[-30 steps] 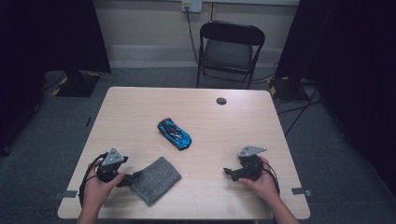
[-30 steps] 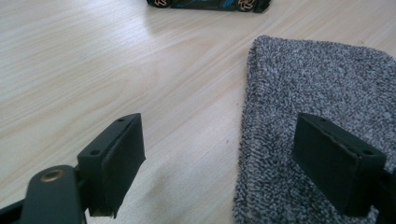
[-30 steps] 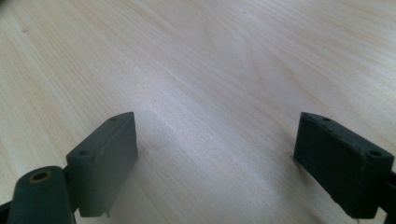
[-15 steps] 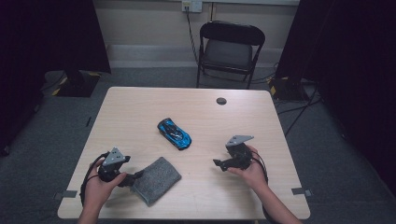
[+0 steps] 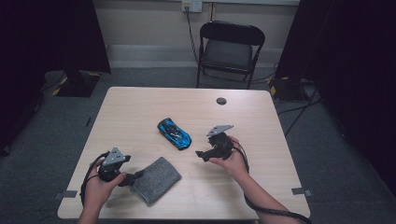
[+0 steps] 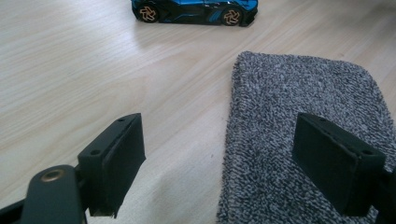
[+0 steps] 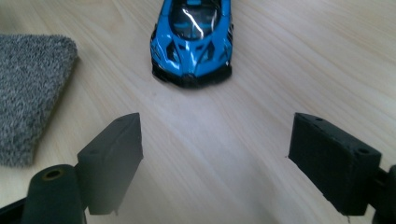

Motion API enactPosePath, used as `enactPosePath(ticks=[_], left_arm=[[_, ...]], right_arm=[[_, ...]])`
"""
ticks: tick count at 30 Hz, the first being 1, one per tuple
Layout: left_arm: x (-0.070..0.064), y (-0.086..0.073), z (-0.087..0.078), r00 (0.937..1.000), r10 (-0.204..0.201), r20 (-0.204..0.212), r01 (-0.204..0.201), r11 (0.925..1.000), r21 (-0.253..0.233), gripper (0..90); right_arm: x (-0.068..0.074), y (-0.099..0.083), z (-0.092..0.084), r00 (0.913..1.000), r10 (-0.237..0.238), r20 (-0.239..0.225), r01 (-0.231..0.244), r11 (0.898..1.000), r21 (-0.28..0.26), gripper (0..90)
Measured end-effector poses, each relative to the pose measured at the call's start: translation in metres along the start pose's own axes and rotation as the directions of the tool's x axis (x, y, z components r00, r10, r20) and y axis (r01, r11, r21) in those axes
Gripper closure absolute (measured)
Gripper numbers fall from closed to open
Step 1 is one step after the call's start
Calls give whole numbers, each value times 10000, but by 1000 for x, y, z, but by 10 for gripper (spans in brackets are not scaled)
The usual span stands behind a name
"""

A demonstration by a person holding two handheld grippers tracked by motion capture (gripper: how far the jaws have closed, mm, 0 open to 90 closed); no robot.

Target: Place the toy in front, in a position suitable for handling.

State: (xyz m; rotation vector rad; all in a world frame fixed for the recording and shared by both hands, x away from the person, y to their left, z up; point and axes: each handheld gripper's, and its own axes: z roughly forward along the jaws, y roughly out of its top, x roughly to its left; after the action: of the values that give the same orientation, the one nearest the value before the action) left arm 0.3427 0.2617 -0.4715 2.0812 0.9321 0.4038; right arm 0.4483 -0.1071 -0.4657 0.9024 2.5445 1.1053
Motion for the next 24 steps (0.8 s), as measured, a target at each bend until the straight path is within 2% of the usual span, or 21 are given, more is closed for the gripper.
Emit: enactPosePath(ticks=[8,11,17,24], left_arm=[[0,1,0,10000,8,19,-8,10000,-74,167],[0,1,1,10000,84,15,-84,10000,-52,167],[-1,2,2,9998,173,91,-173,9998,-35,168],[-1,2,2,9997,199,131,-199,9998,-47,168]], right_arm=[[5,22,26,9999,-122,-60,121,9999,-75,164],[5,31,38,10000,-85,11,85,10000,2,158],[7,43,59,9994,320,-106,-321,9995,-32,157],[15,55,80,9998,206,-73,-205,9998,68,155]])
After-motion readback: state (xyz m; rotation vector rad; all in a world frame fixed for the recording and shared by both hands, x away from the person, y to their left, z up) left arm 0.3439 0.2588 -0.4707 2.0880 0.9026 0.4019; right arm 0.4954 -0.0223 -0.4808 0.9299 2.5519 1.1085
